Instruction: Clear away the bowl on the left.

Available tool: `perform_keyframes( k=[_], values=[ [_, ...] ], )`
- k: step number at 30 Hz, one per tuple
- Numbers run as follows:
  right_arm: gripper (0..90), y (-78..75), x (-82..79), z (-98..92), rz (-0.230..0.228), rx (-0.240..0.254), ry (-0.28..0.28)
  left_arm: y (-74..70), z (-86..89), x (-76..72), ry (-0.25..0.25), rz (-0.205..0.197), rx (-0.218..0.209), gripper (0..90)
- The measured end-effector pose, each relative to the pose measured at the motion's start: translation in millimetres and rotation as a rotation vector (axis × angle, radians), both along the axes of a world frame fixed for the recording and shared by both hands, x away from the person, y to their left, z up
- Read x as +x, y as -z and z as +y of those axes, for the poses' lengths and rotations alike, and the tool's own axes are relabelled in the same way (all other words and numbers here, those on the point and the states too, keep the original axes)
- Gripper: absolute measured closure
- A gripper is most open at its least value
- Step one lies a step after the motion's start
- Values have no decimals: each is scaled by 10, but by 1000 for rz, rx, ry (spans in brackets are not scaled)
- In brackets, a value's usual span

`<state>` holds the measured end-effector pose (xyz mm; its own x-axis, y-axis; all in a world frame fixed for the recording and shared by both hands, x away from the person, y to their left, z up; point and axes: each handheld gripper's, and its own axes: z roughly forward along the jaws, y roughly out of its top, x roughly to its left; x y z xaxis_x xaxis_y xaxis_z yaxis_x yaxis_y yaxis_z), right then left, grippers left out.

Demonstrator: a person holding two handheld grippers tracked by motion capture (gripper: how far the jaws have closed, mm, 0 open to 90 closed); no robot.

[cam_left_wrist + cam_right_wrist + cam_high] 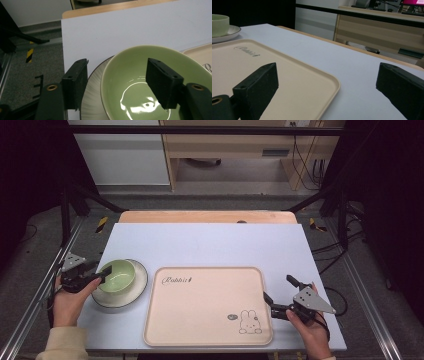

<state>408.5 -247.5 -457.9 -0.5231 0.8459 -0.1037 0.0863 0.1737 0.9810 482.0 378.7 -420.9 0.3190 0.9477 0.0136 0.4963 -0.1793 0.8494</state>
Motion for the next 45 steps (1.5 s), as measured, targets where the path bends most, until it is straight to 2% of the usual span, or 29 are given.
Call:
perform_keyframes(
  k=[4,7,10,11,12,13,16,17,18,22,23,24,25,31,33,34,35,37,40,41,45],
  values=[
    [43,-7,-6,-22,-4,1,4,4,3,7,-25,41,16,433],
    [43,-20,-2,-41,-7,2,5,-42,34,29,-36,87,37,480],
    [43,-17,-1,-47,-7,3,9,-53,34,49,-43,99,34,508],
    [42,-13,2,-50,-7,1,8,-61,39,73,-24,130,65,540],
    [42,-13,2,-50,-7,1,8,-61,39,73,-24,130,65,546],
    [42,-13,5,-50,-7,2,12,-63,56,93,-12,150,76,547],
    [42,-9,12,-47,-7,-1,8,-49,60,121,9,174,42,562],
    [42,-5,16,-44,-5,-2,7,-36,43,151,21,207,66,575],
    [42,-5,16,-44,-5,-2,7,-36,43,151,21,207,66,586],
    [41,-8,12,-39,-1,-5,10,0,12,210,13,259,83,640],
    [41,-8,11,-42,-4,-4,9,28,1,235,19,288,100,650],
    [41,-8,11,-42,-4,-4,9,28,1,235,19,288,100,656],
    [41,-9,8,-49,-5,-4,10,45,-12,251,18,307,117,660],
    [41,-3,16,-48,-1,-4,9,66,25,279,13,334,105,700],
    [41,2,17,-41,5,-7,4,91,34,296,19,346,65,710],
    [41,2,17,-41,5,-7,4,91,34,296,19,346,65,722],
    [41,4,20,-37,6,-8,3,109,38,314,25,365,74,731],
    [41,4,20,-37,5,-8,2,112,39,318,20,364,71,737],
    [41,2,17,-38,5,-7,4,117,52,324,15,369,66,792],
    [41,6,19,-38,9,-8,4,110,50,324,31,388,69,793],
    [41,16,25,-35,13,-12,6,102,38,318,40,391,64,805]
  ],
)
